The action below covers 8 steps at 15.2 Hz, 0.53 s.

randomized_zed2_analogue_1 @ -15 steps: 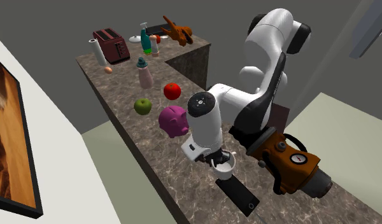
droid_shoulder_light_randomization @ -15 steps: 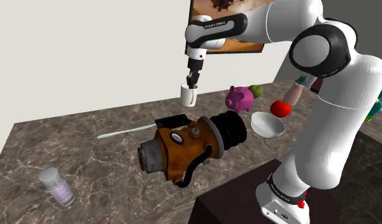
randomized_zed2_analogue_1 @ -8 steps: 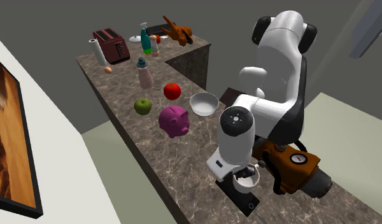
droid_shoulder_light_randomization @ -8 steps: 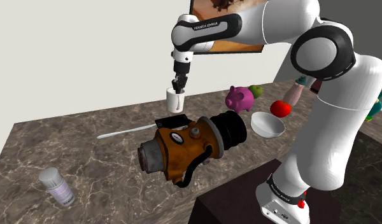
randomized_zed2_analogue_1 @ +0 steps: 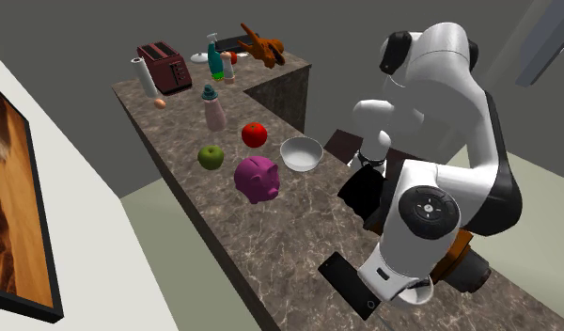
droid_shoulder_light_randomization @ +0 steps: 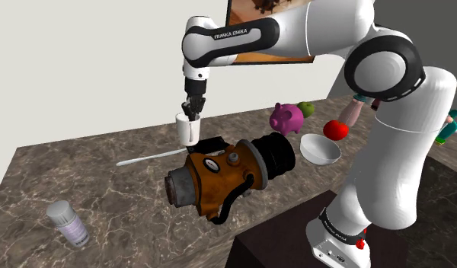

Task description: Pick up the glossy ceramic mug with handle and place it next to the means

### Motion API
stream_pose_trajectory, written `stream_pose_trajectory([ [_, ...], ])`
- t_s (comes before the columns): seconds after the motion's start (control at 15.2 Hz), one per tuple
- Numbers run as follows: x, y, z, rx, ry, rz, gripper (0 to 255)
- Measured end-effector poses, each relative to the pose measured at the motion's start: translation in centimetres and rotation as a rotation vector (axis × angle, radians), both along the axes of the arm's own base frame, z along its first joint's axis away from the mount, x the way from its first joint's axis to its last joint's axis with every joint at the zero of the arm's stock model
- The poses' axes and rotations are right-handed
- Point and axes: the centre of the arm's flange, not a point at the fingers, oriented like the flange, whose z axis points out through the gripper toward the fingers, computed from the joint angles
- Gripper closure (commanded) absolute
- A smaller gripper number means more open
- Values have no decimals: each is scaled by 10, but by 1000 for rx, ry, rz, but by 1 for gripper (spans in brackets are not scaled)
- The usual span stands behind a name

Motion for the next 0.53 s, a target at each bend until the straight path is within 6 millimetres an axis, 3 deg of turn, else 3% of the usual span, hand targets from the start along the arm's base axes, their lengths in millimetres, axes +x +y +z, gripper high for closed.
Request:
stream_pose_trajectory([
  [0.53,3,101,0,0,0,0,255],
])
